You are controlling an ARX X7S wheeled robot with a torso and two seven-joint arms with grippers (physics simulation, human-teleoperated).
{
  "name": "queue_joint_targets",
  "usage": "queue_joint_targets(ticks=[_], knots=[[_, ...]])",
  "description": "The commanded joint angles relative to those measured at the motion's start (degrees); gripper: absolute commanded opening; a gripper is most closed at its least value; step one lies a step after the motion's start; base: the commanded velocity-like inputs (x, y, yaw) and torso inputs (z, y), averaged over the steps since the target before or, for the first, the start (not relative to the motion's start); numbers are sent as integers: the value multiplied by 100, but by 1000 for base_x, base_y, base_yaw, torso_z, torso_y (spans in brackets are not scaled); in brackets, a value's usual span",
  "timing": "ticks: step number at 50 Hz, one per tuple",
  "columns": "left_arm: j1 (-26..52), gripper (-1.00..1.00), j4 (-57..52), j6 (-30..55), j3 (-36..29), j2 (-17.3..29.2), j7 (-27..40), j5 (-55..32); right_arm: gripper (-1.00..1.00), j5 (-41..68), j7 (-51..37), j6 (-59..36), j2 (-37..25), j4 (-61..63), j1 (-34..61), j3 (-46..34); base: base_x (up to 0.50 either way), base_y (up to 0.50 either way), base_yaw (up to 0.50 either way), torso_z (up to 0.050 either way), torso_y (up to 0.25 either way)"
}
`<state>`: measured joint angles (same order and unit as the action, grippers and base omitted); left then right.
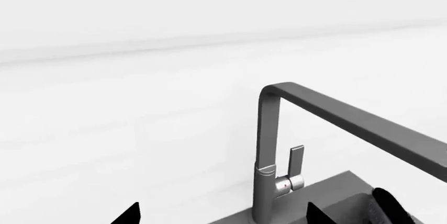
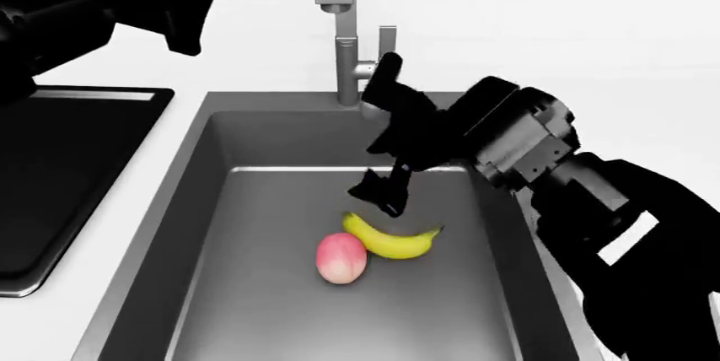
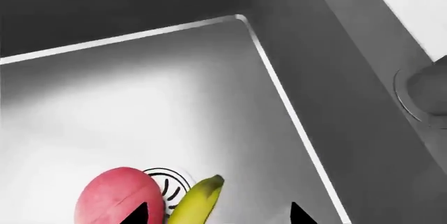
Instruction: Pick up the fruits and vegetables and place them in the sink. Turn on the sink faucet to wash them. Then turn the sink off and put them in the tray.
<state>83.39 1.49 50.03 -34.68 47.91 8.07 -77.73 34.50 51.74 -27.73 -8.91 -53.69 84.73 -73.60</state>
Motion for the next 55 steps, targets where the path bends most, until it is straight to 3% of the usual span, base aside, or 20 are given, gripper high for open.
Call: queue_joint_targets(ticks=[1, 8, 11, 16, 22, 27, 32, 40, 55], knots=[[82, 100, 335, -140, -194, -317, -381, 308, 100, 1374, -2044, -1510, -1248, 2516, 309, 1437, 0, 0, 0, 0, 0], [115, 100, 478, -205, -268, -454, -477, 435, 100, 1623, -3051, -1645, -1685, 3084, 17, 1898, 0, 0, 0, 0, 0], [121, 100, 520, -231, -263, -503, -467, 441, 100, 1253, -3587, -1100, -1830, 3432, -208, 1963, 0, 0, 0, 0, 0], [123, 100, 516, -253, -258, -545, -466, 437, 100, 723, -4638, -389, -1618, 3059, -436, 2206, 0, 0, 0, 0, 0], [125, 100, 387, -208, -202, -485, -383, 337, 100, 455, -5096, 108, -1275, 2666, -562, 2308, 0, 0, 0, 0, 0], [128, 100, 239, -142, -172, -430, -297, 246, 100, 198, -5257, 720, -514, 1310, -373, 2425, 0, 0, 0, 0, 0], [157, 100, 169, -92, -154, -393, -230, 202, 100, -86, -4755, 2209, 797, -1709, 293, 2576, 0, 0, 0, 0, 0], [207, 100, 171, -28, -180, -387, -185, 212, 100, 1702, -5315, 2689, 890, -2118, 255, 1223, 0, 0, 0, 0, 0], [230, 100, 111, 66, -212, -312, -120, 213, 100, 3735, -6063, 3297, 890, -1988, 181, -618, 0, 0, 0, 0, 0]])
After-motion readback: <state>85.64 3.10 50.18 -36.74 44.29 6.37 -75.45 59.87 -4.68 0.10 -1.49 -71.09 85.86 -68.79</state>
